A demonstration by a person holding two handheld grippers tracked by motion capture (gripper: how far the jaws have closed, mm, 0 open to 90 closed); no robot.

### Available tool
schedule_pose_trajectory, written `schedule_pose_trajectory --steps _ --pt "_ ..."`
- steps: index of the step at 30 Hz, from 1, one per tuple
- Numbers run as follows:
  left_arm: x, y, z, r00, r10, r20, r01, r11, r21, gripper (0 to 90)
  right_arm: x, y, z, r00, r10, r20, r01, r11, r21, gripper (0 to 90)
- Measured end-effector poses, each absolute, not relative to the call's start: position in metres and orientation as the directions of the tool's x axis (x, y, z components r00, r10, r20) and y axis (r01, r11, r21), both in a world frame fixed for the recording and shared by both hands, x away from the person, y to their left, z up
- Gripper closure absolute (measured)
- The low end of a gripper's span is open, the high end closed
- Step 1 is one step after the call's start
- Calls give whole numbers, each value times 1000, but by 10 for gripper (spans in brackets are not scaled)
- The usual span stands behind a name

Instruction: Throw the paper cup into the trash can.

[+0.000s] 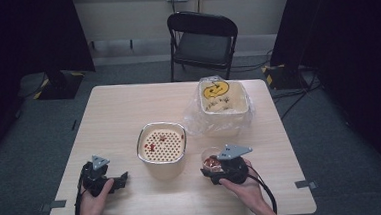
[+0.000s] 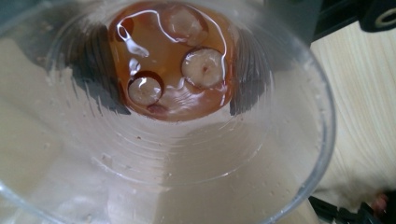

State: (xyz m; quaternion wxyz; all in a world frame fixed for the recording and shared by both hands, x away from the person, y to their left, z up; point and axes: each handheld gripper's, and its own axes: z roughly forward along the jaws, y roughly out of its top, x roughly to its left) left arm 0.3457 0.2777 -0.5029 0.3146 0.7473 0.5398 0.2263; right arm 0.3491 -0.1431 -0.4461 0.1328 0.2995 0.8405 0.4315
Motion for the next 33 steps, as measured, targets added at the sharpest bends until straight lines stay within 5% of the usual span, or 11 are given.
schedule_pose_trajectory --steps 13,33 --pt "346 278 -503 315 949 -2 665 -219 714 3 355 -138 -404 -784 621 1 354 445 823 416" --pt "346 278 -503 315 949 -2 665 -219 714 2 385 -99 -340 -767 590 -253 202 596 777 430"
